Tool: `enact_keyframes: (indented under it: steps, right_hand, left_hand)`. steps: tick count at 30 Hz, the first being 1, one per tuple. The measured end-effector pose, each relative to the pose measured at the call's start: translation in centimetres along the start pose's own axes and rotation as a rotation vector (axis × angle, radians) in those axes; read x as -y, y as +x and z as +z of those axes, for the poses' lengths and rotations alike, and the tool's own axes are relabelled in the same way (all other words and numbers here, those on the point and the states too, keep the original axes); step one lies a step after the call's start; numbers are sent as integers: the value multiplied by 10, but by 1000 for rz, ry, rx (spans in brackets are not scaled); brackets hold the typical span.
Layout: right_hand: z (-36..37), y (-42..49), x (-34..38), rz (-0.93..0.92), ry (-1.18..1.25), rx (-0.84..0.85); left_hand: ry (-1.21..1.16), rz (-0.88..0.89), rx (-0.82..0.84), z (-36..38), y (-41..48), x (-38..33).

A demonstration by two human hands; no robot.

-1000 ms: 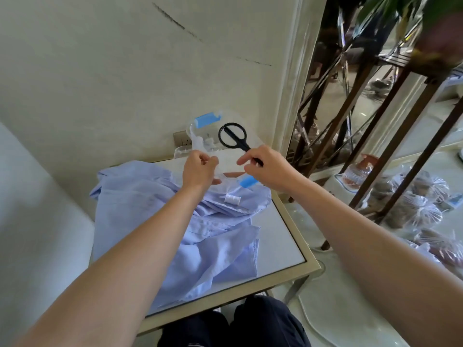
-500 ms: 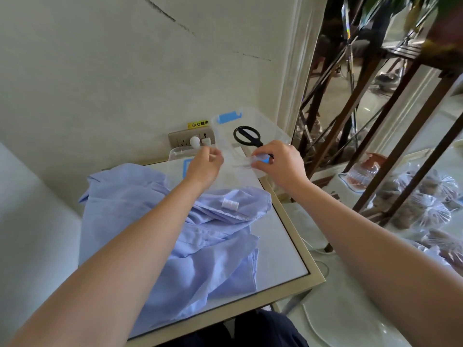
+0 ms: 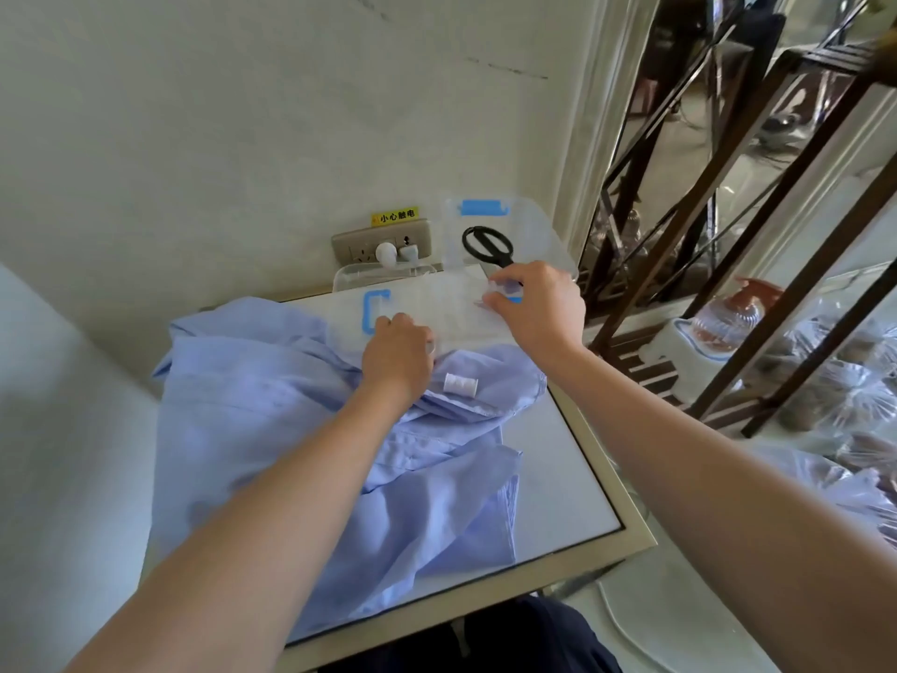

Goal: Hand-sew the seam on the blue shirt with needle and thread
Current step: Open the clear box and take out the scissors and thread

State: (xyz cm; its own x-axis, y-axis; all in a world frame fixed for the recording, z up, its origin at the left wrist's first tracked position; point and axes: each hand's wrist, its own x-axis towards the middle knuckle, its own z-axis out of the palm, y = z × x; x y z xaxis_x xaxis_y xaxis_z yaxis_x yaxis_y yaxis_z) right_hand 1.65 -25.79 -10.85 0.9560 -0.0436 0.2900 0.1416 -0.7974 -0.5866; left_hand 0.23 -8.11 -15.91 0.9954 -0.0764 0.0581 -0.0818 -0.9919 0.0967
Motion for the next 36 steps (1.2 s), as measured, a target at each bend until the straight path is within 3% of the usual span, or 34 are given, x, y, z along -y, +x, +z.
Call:
enact_keyframes:
  steps: [7,11,13,17,19,21,23,28,33,36]
  right_hand:
    - [0,-5,2,-71,-36,106]
    - [1,-3,4,-93,-27,167]
    - [-3,-6,6,-115,35,110]
    - [-14,-10,28,-212,282,-122]
    - [-9,-7,48,-226,306,54]
    - [8,-6,65,-200,200,371]
    - [34,-9,71,-168,61,519]
    - [75,-11,74,-99,113,451]
    - [74,-12,67,-205,-58,596]
    - [59,-22,60,-255,8,406]
  left_hand:
    - [-34,1,-33,-5,-7,5]
    - [-265,45,113,-14,-14,2]
    - [-344,90,152,-16,-17,0]
    - [-334,22,-39,-21,-24,12]
    - [-245,-62,-86,-28,-31,24]
    - [-219,-142,-67,-33,-39,33]
    - [-272,-190,-30,-36,-47,43]
    - [-389,-168,42,-38,-59,59]
    - [-420,-156,93,-34,-54,61]
    - [-391,-153,82,-31,-55,59]
